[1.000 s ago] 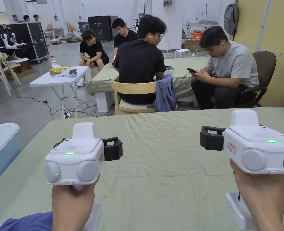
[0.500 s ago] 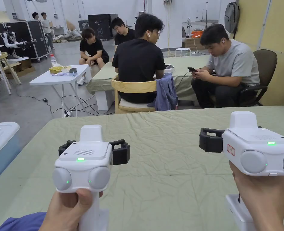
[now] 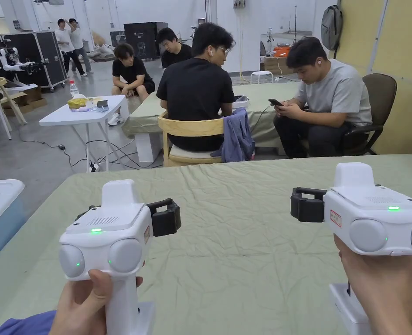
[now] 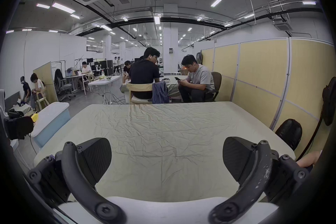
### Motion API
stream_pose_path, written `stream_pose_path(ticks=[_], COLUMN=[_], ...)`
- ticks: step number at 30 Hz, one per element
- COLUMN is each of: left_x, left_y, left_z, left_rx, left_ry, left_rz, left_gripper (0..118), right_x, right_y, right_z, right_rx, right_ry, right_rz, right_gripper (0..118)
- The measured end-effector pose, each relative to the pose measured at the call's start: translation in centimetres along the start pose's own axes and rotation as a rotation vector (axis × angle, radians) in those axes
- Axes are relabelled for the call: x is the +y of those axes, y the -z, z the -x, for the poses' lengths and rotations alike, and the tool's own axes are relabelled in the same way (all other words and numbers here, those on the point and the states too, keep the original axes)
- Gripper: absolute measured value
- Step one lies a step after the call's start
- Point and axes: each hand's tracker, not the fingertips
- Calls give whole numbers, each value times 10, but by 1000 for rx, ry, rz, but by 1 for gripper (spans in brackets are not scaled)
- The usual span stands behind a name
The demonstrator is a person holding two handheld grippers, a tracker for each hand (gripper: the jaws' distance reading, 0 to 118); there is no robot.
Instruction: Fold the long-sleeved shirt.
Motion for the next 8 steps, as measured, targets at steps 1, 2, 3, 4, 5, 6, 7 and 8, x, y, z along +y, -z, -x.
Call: stream_pose_path(ticks=[1, 2, 3, 4, 5, 6, 7, 8], left_x=[0, 0, 0, 0, -1, -2, -3, -3], left_y=[1, 1, 1, 1, 1, -1, -1, -1], left_z=[0, 2, 2, 2, 0, 0, -2, -3], left_rx=[13, 13, 3, 11, 26, 29, 32, 31], left_ry=[-16, -27, -30, -33, -21, -5, 29, 36], left_rz=[-7, -4, -1, -2, -12, -25, -21, -21], left_gripper=[118, 118, 118, 118, 118, 118, 118, 118], right_x=[0, 0, 0, 0, 0, 0, 0, 0], right_y=[-1, -1, -1, -2, -2, -2, -3, -3], right_z=[0, 1, 1, 1, 2, 2, 2, 2], right_rx=[-1, -2, -4, -5, -4, -3, -2, -3], right_ry=[-3, -8, -12, -15, -16, -17, -16, -15], right_rz=[-2, -2, -1, 0, -1, -2, -3, -3], right_gripper=[118, 118, 118, 118, 118, 118, 118, 118])
